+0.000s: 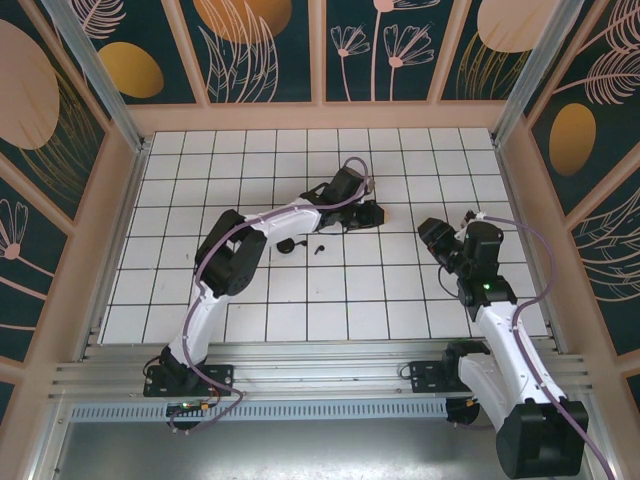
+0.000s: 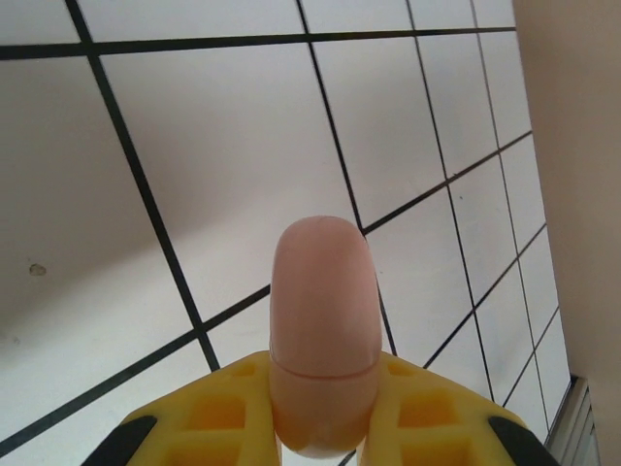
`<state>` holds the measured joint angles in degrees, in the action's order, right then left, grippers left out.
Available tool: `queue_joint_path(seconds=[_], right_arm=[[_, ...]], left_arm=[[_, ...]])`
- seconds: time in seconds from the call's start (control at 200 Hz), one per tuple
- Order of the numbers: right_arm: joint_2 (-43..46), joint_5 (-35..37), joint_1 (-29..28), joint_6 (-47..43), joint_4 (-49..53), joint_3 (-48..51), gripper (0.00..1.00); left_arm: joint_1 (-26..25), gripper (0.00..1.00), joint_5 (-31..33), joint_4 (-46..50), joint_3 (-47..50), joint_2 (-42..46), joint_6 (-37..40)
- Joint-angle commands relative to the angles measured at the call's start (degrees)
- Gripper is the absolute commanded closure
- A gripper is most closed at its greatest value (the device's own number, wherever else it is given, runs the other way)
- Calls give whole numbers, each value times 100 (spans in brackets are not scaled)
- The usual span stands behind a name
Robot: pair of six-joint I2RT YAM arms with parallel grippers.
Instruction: Insert the wireless bluetooth earbuds into the charging case
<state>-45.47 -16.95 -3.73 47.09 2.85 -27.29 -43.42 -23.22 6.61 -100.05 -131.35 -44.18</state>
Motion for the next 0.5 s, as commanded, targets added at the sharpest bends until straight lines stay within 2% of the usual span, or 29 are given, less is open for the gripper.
queue_joint_path(seconds=[0.0, 0.495], right_arm=[[65, 51, 52, 109, -237, 66, 55], [30, -80, 51, 228, -295, 121, 56]], left_arm=[[7, 97, 196, 386, -134, -121, -206], [6, 89, 588, 751, -6, -327, -169]])
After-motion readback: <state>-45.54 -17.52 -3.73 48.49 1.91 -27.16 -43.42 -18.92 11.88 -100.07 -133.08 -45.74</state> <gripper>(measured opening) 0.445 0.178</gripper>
